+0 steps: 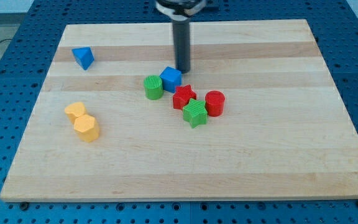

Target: Move blue cube towards blue triangle

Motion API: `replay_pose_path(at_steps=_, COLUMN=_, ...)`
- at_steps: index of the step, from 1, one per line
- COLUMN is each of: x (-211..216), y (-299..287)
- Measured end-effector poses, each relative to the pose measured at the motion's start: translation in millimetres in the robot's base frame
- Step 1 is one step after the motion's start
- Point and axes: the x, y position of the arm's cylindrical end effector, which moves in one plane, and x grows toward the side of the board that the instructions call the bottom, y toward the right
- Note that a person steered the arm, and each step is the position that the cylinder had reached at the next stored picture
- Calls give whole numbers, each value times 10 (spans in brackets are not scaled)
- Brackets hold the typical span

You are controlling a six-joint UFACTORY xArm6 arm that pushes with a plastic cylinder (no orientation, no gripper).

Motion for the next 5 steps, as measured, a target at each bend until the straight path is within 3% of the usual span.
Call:
replay_pose_path(at_steps=2, x=418, y=56)
replay_pose_path(at_steps=3, x=276, y=-486)
replay_pose_path(at_steps=5, x=-408, y=-1549)
